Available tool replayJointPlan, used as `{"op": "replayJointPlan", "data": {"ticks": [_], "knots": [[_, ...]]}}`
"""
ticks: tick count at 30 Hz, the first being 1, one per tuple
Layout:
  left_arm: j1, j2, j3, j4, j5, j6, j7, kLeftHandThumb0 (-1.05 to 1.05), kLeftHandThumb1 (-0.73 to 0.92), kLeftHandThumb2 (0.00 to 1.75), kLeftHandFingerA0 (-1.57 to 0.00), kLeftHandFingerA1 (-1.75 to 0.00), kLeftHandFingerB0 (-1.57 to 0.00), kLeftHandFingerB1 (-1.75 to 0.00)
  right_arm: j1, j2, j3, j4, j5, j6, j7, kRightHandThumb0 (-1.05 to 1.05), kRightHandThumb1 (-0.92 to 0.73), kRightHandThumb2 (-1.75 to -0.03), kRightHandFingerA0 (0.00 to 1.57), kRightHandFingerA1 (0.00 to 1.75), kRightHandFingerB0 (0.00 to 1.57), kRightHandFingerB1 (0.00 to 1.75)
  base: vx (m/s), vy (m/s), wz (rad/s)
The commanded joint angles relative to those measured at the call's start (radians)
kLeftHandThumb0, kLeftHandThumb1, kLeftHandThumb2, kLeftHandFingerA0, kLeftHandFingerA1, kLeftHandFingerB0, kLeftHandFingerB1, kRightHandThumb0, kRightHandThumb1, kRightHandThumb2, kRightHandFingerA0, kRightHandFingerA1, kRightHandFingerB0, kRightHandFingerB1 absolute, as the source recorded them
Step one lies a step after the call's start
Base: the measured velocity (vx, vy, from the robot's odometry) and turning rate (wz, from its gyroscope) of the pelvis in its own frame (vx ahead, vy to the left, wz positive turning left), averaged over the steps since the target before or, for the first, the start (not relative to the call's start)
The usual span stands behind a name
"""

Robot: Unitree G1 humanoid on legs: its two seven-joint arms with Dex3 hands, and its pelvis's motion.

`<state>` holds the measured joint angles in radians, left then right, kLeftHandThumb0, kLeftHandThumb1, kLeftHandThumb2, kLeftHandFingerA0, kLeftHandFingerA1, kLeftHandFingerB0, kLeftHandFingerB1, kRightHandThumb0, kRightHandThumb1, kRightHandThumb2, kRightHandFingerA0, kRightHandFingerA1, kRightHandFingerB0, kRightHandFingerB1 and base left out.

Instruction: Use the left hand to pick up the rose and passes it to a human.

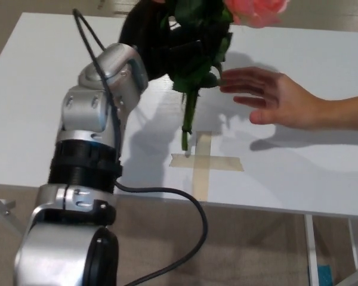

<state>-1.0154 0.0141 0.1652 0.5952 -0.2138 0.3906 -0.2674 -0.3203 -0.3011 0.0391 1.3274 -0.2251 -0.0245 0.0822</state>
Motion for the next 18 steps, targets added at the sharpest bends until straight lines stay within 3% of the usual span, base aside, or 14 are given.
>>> {"op": "replayJointPlan", "data": {"ticks": [1, 13, 18], "knots": [[-0.031, -0.048, -0.019, 0.034, -0.010, -0.037, 0.010, -0.15, 0.81, 0.74, -0.96, -1.50, -0.79, -1.10, 0.019, 0.003, 0.000, 0.006, 0.002, 0.008, 0.010, -0.30, -0.69, -0.60, 0.64, 0.43, 0.46, 0.36, 0.00, 0.000, 0.00], [-0.055, -0.165, -0.032, 0.146, -0.013, -0.094, 0.016, -0.17, 0.77, 0.75, -1.02, -1.42, -0.82, -1.06, 0.024, 0.011, 0.014, 0.003, -0.005, 0.007, 0.006, -0.31, -0.69, -0.60, 0.64, 0.43, 0.47, 0.37, 0.00, 0.000, 0.00], [-0.034, -0.216, -0.067, 0.163, -0.009, -0.120, 0.023, -0.15, 0.79, 0.73, -0.98, -1.47, -0.80, -1.08, 0.024, 0.018, 0.011, 0.005, 0.001, 0.008, 0.003, -0.30, -0.69, -0.60, 0.64, 0.43, 0.47, 0.37, 0.00, 0.000, 0.00]]}}
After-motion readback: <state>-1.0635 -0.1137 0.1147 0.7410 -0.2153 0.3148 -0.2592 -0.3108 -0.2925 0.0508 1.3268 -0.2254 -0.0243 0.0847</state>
